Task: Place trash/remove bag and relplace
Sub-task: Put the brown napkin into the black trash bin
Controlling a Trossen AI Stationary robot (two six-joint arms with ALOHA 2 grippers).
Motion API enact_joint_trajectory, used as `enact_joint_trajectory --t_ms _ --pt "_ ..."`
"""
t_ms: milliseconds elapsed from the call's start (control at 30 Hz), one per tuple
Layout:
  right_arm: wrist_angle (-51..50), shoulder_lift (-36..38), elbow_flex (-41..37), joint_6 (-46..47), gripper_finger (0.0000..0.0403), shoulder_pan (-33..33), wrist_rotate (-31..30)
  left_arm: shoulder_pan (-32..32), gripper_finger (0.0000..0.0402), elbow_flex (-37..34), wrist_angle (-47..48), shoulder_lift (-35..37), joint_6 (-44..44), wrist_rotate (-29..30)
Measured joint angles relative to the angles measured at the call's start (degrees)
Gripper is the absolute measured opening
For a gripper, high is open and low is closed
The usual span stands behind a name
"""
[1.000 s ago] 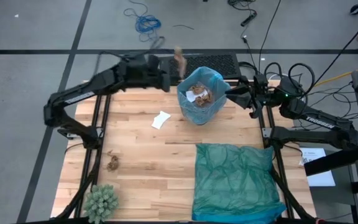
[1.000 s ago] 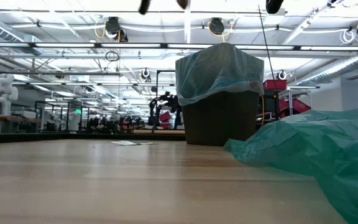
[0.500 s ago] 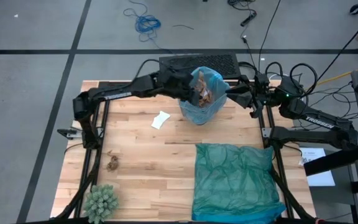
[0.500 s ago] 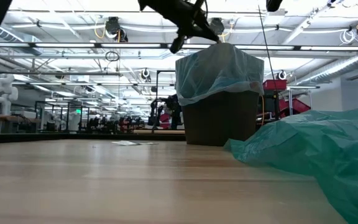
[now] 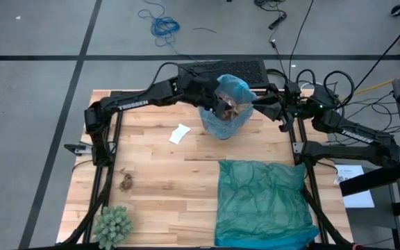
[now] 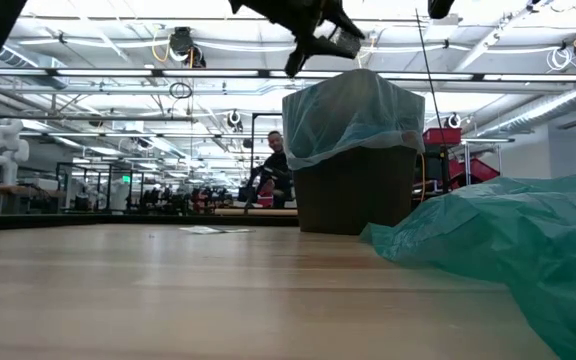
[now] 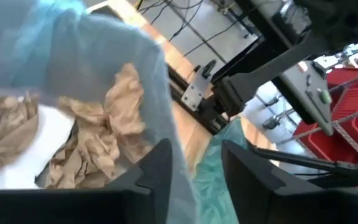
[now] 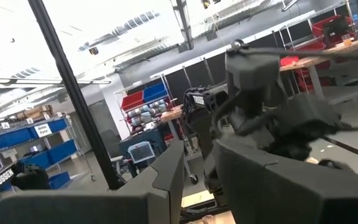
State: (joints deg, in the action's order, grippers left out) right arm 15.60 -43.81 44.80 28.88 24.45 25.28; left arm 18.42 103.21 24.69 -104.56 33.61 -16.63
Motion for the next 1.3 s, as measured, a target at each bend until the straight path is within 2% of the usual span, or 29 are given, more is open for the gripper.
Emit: enact_joint_trajectory --t_ms 133,200,267,400,500,600,633,733,800,967,1033,1167,1300 --pt "-0.05 0.00 0.00 0.24 0.0084 0.00 0.00 -0.92 0.0148 4.09 2.85 1.78 -9.12 -0.18" --pt "-0.15 0.00 0.01 0.24 0.0084 0.00 0.00 -2.10 0.0134 8.40 8.23 3.57 -12.90 2.07" --pt "-0.16 0.00 0.00 0.28 0.0084 0.00 0.00 -2.82 0.0112 13.59 14.97 4.89 -13.04 4.40" --pt "-0.32 -0.01 0.00 0.42 0.0084 0.00 0.02 -2.76 0.0058 22.11 34.41 6.33 -4.80 7.51" --pt "-0.29 -0.02 0.00 0.35 0.0084 0.00 0.02 -3.93 0.0014 25.49 52.07 7.39 2.45 7.66" --pt "-0.34 -0.02 0.01 -0.29 0.0084 -0.02 0.14 -5.86 0.0006 25.65 66.38 9.43 7.07 9.11" --pt "-0.39 -0.02 0.00 -0.61 0.0084 -0.02 0.28 -6.57 0.0006 24.87 66.11 9.95 8.06 10.55" --pt "-0.89 -0.03 0.02 -1.03 0.0084 -0.02 0.45 -7.46 0.0002 20.94 64.50 13.02 11.49 11.50" --pt "-0.83 -0.02 0.02 -1.07 0.0084 0.00 0.44 -7.18 0.0002 17.70 65.22 14.38 15.11 14.67" --pt "-0.87 -0.04 0.00 -1.32 0.0084 0.01 1.73 -4.27 0.0001 2.04 64.04 19.12 16.37 15.97" --pt "-0.92 -0.04 0.00 -1.29 0.0084 -0.01 2.16 -2.94 0.0001 -5.94 62.88 20.13 14.81 14.05" --pt "-1.29 -0.04 0.00 -1.15 0.0084 -0.02 2.19 -0.66 0.0001 -22.04 44.14 21.27 12.32 5.79" --pt "-1.31 -0.04 0.00 -0.26 0.0084 -0.05 2.19 3.36 0.0000 -35.16 24.15 22.36 12.89 -1.36"
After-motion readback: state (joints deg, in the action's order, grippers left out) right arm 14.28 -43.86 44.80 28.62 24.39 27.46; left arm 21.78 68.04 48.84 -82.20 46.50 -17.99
